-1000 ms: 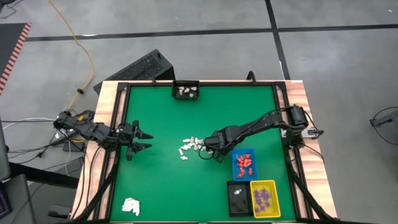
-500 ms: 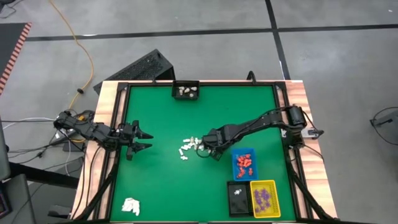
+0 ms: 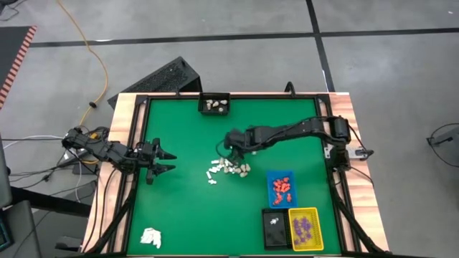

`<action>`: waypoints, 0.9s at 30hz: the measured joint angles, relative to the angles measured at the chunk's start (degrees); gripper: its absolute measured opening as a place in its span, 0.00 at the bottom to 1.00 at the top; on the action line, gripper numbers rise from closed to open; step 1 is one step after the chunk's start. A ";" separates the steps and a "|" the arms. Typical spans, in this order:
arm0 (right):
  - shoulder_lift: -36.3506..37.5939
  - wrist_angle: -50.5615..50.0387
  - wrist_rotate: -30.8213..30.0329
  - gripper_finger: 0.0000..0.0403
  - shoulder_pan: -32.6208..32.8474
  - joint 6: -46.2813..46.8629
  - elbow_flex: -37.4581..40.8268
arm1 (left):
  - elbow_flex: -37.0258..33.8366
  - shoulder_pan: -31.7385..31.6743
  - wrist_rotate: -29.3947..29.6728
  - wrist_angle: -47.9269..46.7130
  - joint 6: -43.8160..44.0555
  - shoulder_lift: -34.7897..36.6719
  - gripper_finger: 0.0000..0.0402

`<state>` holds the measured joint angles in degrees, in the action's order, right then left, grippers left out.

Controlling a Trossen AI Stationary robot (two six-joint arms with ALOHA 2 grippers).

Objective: Sort Halloween decoration
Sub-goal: Put the gray skull toy into the top black bin

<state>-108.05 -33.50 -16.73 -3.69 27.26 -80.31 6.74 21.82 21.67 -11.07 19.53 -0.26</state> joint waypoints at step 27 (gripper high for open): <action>0.20 -14.98 9.36 0.61 -5.37 -8.05 1.53 | 0.00 -0.02 -0.35 -1.99 2.20 0.01 0.47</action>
<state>-107.85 -48.48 -7.37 -9.06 19.21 -78.78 6.74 21.80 21.32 -13.06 21.73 -0.25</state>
